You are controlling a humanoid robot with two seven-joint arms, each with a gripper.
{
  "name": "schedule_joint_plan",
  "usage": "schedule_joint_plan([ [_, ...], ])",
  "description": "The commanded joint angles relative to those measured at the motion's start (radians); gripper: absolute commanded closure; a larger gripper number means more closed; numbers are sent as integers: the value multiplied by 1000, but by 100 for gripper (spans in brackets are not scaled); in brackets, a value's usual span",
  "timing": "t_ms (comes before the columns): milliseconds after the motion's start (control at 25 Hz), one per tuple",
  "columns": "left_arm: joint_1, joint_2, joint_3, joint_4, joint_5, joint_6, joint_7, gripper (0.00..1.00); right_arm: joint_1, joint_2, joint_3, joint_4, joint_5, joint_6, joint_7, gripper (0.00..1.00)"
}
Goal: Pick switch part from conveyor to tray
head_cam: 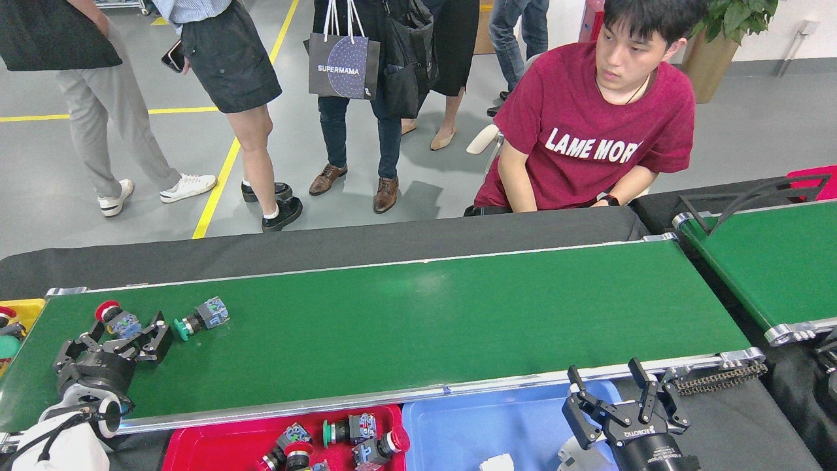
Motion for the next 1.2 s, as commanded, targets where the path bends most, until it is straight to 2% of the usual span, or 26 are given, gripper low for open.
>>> schedule_joint_plan([
  [0, -49, 32, -1, 54, 1, 53, 12, 5, -18, 3, 4, -13, 1, -8, -8, 3],
  [40, -61, 43, -4, 87, 1, 84, 22, 10, -21, 3, 13, -12, 1, -13, -9, 3],
  [80, -74, 52, -13, 128, 1, 115, 41, 21, -22, 2, 29, -12, 1, -19, -8, 3],
  [160, -83, 67, -33, 183, 8, 119, 115, 68, -21, -3, 49, -12, 1, -23, -9, 3],
  [200, -81, 72, -38, 189, 11, 107, 150, 79, -21, -3, 50, -12, 1, -25, -8, 3],
  [240, -74, 72, -44, 188, 11, 85, 184, 88, -21, -3, 50, -12, 1, -25, -8, 3],
  [280, -64, 70, -54, 182, 10, 65, 213, 91, -19, 0, 50, -13, 1, -23, -8, 3],
  [441, 12, 55, -122, 96, 13, 24, 331, 97, -15, 2, 49, -13, 1, -22, -8, 3],
  [521, 100, 37, -134, -53, 22, -30, 351, 97, -9, 2, 46, -13, 1, -20, -8, 3],
  [681, 333, 9, -139, -417, 31, -264, 350, 96, -7, 2, 39, -13, -1, -17, -8, 3],
  [841, 651, -12, -134, -871, 44, -507, 350, 94, -4, 0, 39, -13, -1, -17, -8, 3],
  [921, 802, -12, -136, -1048, 85, -560, 344, 91, -4, 0, 39, -13, -1, -17, -8, 3],
  [961, 851, -14, -137, -1096, 96, -560, 344, 88, -2, 0, 39, -15, -1, -17, -8, 3],
  [1041, 943, -35, -143, -1128, 100, -560, 338, 70, -1, 0, 27, -15, -1, -17, -8, 3],
  [1081, 950, -46, -156, -1125, 94, -560, 336, 66, -1, 2, 27, -15, -1, -17, -9, 3],
  [1121, 959, -61, -165, -1124, 87, -560, 333, 47, -1, 0, 27, -15, -1, -17, -8, 3],
  [1162, 960, -83, -162, -1124, 87, -560, 322, 14, 1, 0, 27, -15, -1, -17, -8, 3],
])
